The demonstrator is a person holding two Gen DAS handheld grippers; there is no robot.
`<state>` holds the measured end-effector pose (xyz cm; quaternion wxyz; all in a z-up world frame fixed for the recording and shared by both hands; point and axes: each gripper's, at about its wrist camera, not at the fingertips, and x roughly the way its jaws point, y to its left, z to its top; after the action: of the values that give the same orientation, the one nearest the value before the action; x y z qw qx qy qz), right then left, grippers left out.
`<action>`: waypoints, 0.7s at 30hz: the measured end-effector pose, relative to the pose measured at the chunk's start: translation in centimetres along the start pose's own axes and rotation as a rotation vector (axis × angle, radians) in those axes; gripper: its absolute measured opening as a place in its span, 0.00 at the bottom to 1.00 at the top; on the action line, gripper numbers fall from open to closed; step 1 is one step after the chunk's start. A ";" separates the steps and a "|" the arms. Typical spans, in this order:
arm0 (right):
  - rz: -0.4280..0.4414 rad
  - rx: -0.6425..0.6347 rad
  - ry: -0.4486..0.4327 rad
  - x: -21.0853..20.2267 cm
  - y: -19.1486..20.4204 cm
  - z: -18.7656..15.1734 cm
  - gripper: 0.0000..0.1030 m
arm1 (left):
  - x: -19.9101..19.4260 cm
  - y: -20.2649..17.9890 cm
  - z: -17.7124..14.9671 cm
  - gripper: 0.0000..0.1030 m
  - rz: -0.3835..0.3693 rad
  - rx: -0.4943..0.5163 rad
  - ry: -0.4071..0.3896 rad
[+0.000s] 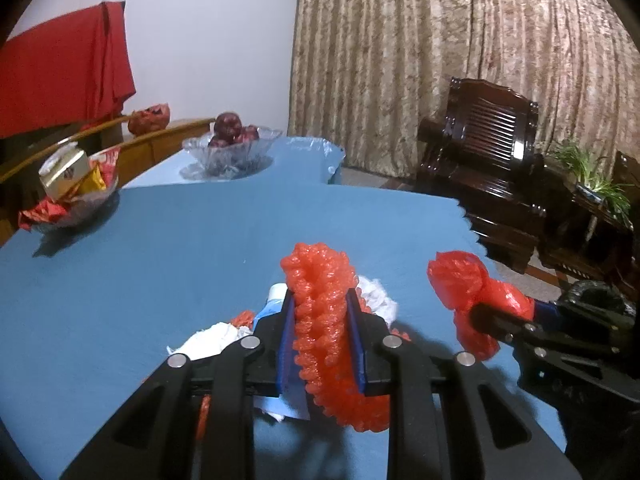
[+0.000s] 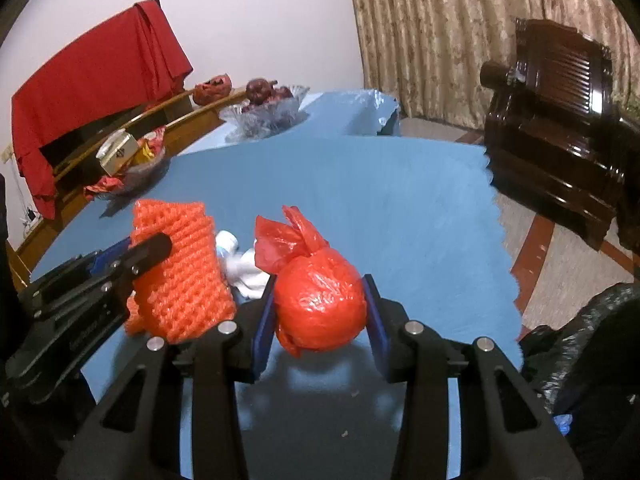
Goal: Collect trash
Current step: 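Carry the foam net and red bag over the bin and release both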
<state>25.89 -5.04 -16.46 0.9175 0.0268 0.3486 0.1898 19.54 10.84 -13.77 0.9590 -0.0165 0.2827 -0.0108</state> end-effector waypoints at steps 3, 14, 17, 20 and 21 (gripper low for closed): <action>0.001 -0.004 -0.025 -1.7 0.0 0.3 0.38 | -1.5 -0.4 0.2 0.23 -0.005 -0.007 -0.005; 0.009 -0.007 -0.091 -8.4 -0.1 -0.1 0.38 | -6.5 -2.6 0.6 0.23 -0.028 0.017 -0.025; 0.004 -0.009 -0.111 -10.6 -0.3 -0.5 0.38 | -7.7 -3.4 0.7 0.23 -0.041 0.023 -0.035; -0.007 -0.004 -0.131 -12.8 -0.8 -0.8 0.38 | -8.9 -4.4 0.8 0.23 -0.061 0.034 -0.045; -0.013 0.000 -0.139 -13.6 -1.1 -1.0 0.38 | -9.3 -4.7 0.9 0.23 -0.067 0.038 -0.049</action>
<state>16.29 -11.10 -8.84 0.9406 0.0375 0.2844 0.1815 12.18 6.41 -7.84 0.9649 -0.0078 0.2582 -0.0480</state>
